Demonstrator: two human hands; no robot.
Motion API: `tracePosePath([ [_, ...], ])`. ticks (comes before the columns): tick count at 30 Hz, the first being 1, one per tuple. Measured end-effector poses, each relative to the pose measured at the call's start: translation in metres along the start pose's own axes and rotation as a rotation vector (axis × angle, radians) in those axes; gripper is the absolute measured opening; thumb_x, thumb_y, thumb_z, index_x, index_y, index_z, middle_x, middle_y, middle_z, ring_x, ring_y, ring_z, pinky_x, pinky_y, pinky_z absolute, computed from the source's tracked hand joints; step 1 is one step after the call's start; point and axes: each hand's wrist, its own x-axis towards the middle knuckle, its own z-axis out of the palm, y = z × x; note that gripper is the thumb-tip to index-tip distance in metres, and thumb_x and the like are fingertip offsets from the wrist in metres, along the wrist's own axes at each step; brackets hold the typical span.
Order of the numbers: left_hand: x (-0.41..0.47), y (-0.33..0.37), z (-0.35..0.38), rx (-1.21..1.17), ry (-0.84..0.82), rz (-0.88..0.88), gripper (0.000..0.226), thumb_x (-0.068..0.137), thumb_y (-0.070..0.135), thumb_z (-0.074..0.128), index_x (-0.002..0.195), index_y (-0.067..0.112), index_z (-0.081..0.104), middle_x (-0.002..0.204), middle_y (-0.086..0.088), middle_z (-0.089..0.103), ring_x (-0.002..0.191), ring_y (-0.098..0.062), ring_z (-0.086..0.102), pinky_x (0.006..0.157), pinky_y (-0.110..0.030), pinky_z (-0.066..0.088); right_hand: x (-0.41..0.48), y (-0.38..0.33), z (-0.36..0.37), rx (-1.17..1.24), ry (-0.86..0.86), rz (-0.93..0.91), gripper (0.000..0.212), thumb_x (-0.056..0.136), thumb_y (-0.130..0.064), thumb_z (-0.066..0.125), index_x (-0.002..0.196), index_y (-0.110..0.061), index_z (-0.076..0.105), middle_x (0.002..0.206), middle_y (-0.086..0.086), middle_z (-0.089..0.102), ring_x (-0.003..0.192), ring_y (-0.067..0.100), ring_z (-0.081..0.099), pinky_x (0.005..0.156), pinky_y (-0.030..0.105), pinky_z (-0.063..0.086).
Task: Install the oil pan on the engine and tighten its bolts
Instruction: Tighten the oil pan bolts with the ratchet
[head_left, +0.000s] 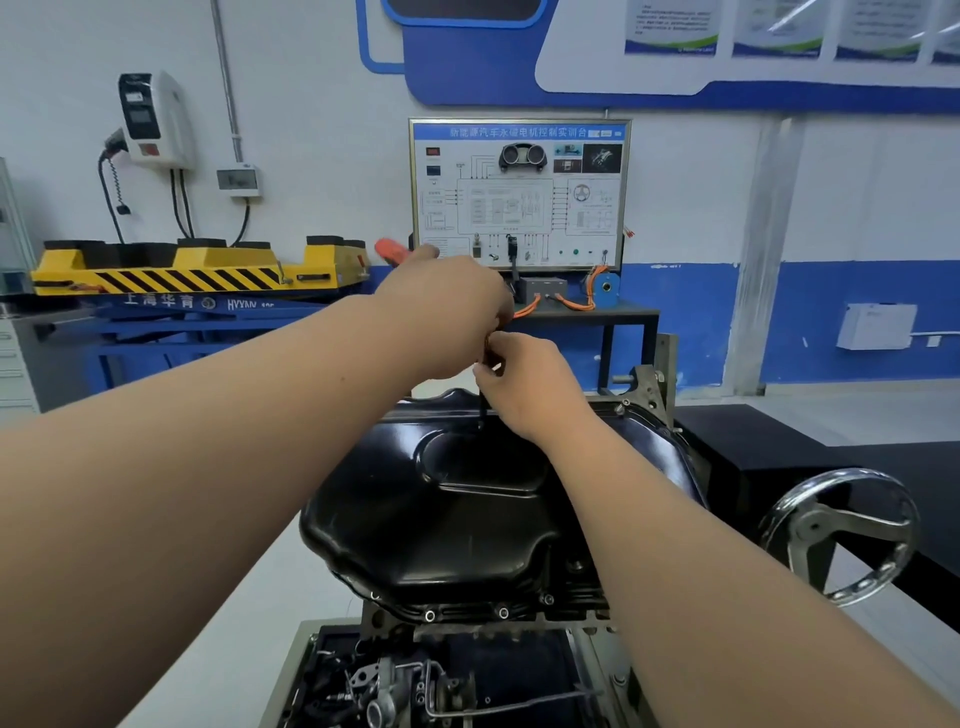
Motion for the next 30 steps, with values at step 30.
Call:
tracePosePath([
  [30,-0.011,-0.008,0.009,-0.096,0.026,-0.031,0.019,0.088,0.023,0.056,0.105,0.026,0.064,0.087,0.002,0.061,0.086,-0.022,0.055,0.075,-0.036,0.046,0.000,0.000,0.003,0.074,-0.014,0.035,0.008,0.082,-0.030,0.060,0.077,-0.024,0.058,0.073,-0.011,0.057,0.068,0.008,0.053,0.054,0.022,0.042],
])
